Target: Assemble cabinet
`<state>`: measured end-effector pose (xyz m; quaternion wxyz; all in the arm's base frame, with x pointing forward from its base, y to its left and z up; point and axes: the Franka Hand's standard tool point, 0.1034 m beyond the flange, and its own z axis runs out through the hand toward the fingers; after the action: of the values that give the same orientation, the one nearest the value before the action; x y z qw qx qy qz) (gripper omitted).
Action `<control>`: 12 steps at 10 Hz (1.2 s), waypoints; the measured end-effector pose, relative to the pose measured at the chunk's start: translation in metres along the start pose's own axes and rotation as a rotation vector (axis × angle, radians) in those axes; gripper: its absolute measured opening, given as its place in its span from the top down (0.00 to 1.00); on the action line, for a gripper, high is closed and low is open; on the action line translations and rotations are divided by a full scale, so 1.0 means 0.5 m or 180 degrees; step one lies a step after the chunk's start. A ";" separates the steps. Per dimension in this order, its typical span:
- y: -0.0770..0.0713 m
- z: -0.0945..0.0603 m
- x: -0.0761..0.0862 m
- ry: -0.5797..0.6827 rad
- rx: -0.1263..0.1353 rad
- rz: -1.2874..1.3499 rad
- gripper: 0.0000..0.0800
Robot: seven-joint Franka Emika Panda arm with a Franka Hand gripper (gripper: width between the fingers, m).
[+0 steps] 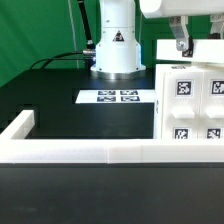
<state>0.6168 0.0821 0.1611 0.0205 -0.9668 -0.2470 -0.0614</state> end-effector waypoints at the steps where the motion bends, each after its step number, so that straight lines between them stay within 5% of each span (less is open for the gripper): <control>1: 0.005 0.000 -0.003 -0.0001 -0.0002 0.0303 0.31; 12: -0.001 0.004 0.005 0.0172 -0.0006 0.3733 0.30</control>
Offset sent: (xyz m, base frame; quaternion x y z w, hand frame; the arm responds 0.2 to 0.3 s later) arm -0.0102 0.0017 -0.0012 -0.0084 0.0161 0.2171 0.9760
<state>0.6188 0.0840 0.1596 0.0566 -0.9401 0.3298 -0.0646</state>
